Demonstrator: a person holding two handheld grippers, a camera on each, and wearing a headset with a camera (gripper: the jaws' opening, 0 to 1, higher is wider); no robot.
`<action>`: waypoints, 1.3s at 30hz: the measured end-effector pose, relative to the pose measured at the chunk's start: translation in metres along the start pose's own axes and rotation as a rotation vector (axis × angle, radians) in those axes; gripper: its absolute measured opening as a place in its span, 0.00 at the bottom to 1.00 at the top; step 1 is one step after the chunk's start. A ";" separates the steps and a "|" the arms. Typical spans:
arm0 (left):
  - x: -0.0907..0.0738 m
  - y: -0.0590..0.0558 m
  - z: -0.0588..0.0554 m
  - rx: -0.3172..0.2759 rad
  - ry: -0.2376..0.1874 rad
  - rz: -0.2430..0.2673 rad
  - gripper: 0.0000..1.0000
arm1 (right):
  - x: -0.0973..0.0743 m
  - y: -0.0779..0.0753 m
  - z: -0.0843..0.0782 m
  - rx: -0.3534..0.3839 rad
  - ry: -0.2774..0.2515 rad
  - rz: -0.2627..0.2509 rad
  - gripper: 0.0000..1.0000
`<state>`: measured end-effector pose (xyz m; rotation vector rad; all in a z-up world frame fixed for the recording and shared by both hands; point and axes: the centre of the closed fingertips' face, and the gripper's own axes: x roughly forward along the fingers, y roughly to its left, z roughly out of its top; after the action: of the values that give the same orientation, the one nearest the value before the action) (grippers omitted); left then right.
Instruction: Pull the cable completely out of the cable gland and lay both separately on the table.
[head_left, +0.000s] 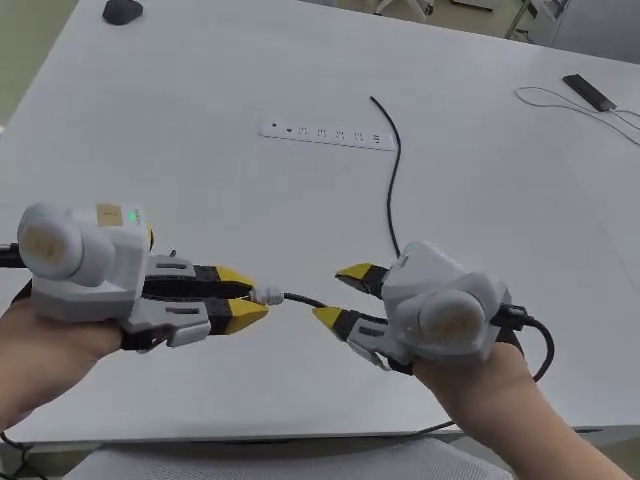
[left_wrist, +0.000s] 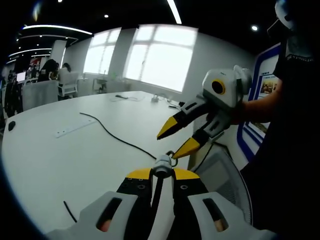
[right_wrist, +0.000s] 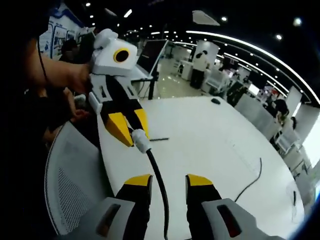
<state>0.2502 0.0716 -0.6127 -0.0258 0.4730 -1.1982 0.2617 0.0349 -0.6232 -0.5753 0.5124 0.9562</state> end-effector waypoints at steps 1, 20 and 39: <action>0.000 0.000 0.001 0.000 -0.001 -0.004 0.15 | 0.002 0.004 0.003 -0.030 0.001 0.011 0.21; 0.007 -0.006 0.000 0.018 0.016 -0.026 0.15 | 0.009 0.017 0.009 -0.149 0.022 0.040 0.01; 0.010 -0.010 0.000 0.026 0.017 -0.019 0.15 | 0.004 0.010 -0.006 -0.005 0.030 0.012 0.00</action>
<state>0.2442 0.0594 -0.6137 0.0019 0.4728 -1.2238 0.2541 0.0380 -0.6328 -0.5924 0.5412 0.9614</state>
